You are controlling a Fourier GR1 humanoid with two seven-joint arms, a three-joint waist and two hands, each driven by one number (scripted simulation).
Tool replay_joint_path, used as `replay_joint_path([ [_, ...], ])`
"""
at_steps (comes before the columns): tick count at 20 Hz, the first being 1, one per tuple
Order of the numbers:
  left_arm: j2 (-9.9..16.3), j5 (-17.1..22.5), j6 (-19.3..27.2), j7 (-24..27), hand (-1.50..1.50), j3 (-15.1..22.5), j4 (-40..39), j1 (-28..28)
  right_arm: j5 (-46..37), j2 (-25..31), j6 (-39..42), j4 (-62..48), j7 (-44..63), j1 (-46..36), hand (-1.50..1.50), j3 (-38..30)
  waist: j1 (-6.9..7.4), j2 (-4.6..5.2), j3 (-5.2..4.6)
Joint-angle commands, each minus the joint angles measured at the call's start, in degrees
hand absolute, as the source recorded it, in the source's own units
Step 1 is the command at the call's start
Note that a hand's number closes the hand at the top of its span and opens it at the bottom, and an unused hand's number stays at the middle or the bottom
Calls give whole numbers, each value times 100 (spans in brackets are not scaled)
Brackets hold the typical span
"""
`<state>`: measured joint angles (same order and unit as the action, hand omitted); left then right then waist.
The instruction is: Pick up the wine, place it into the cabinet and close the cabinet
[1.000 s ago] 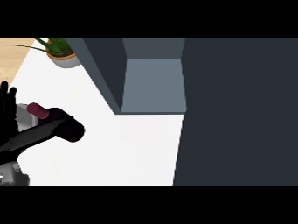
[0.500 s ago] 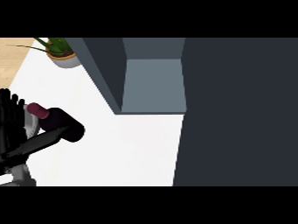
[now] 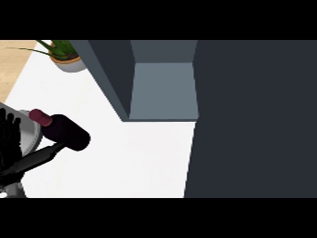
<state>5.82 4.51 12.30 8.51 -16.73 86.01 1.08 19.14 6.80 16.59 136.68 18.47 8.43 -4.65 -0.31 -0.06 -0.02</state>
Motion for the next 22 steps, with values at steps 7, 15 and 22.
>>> replay_joint_path([
  [7, 176, -9, -121, 486, -150, -117, -968, -231, 583, 6, -186, 982, 664, 93, -150, 96, -5, -2, 1],
  [15, 218, 153, -719, 1772, -150, -212, -2661, -492, 403, -42, -118, 302, 390, -201, -150, 85, 2, 7, 0],
  [22, 656, 265, -888, 2157, -150, -473, -4017, -1308, 358, -137, -155, 568, 461, -76, -150, 193, -16, 9, -2],
])
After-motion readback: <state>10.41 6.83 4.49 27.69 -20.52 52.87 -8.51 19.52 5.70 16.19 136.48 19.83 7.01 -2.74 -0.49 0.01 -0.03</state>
